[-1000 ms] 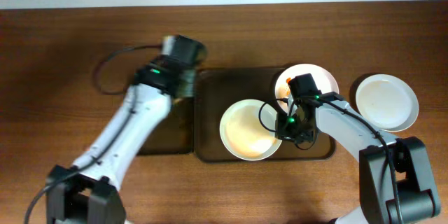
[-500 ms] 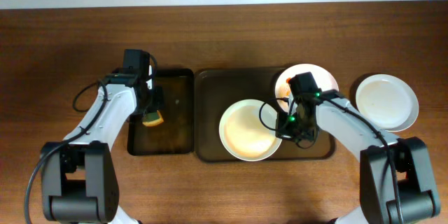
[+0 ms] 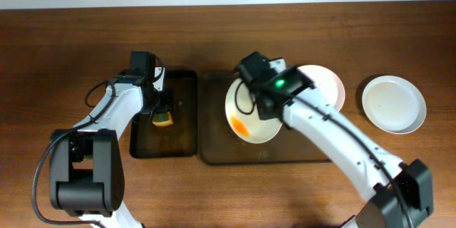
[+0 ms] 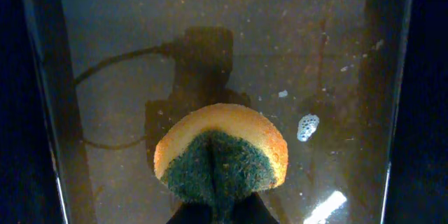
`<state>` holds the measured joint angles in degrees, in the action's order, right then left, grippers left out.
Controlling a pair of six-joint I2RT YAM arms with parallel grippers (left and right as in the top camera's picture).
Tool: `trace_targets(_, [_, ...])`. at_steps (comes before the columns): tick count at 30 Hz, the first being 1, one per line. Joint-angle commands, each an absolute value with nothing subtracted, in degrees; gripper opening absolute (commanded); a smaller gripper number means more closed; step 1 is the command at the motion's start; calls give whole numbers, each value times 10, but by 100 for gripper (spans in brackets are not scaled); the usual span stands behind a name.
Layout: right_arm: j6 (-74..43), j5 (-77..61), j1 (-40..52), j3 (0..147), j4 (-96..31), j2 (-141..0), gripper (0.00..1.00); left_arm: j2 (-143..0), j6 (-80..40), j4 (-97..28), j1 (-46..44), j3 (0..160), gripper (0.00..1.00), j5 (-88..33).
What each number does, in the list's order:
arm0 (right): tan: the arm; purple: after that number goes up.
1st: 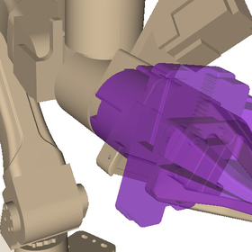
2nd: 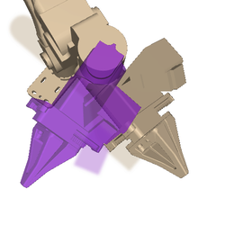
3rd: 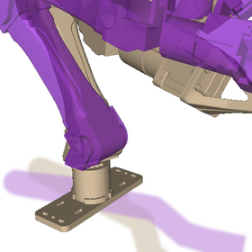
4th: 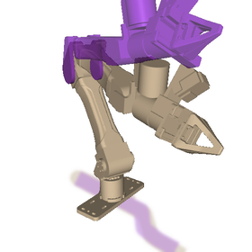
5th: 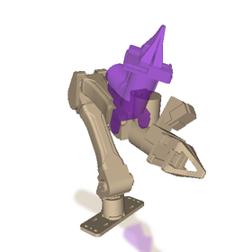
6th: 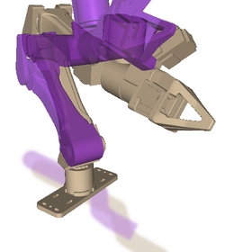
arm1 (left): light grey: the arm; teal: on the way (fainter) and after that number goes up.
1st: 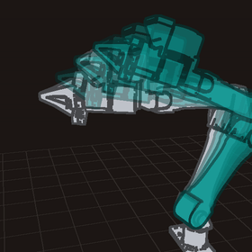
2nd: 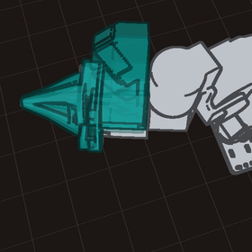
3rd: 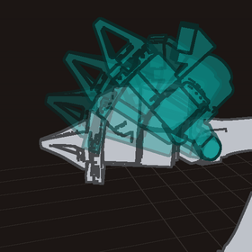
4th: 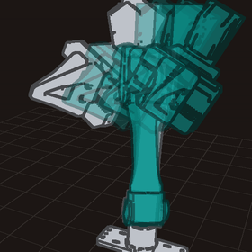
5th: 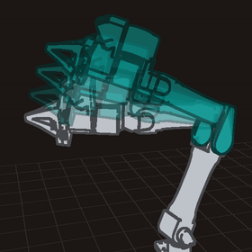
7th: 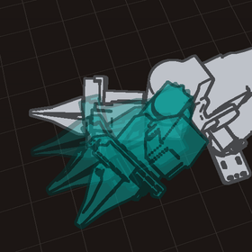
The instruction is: Clean dirty plates on tray and stack at the side
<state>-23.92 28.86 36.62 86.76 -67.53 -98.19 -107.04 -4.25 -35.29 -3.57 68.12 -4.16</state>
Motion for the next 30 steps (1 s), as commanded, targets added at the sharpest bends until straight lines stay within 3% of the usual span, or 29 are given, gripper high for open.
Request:
trace_targets(1, [-260, 496, 436, 882, -679, -971, 4, -1073, -33, -351, -37, 678, 2, -52])
trace_targets(7, [-261, 667, 529, 882, -677, -971, 4, -1073, -33, -352, -37, 678, 2, -52])
trace_targets(13, [-260, 717, 530, 882, -627, -971, 4, -1073, -33, -352, -37, 678, 2, -52])
trace_targets(15, [-260, 687, 511, 882, -609, -971, 4, -1073, -33, -352, -37, 678, 2, -52])
trace_targets(17, [-260, 558, 483, 882, -602, -971, 4, -1073, -33, -352, -37, 678, 2, -52])
trace_targets(20, [-260, 291, 384, 882, -580, -971, 4, -1073, -33, -353, -37, 678, 2, -52])
trace_targets(22, [-260, 187, 314, 882, -572, -971, 4, -1073, -33, -354, -37, 678, 2, -52])
trace_targets(25, [-227, -1, 103, 882, -580, -971, 4, -1073, -33, -354, -37, 678, 2, -52])
trace_targets(30, [-227, -39, -137, 882, -580, -971, 4, -1073, -34, -354, -37, 678, 2, -52])
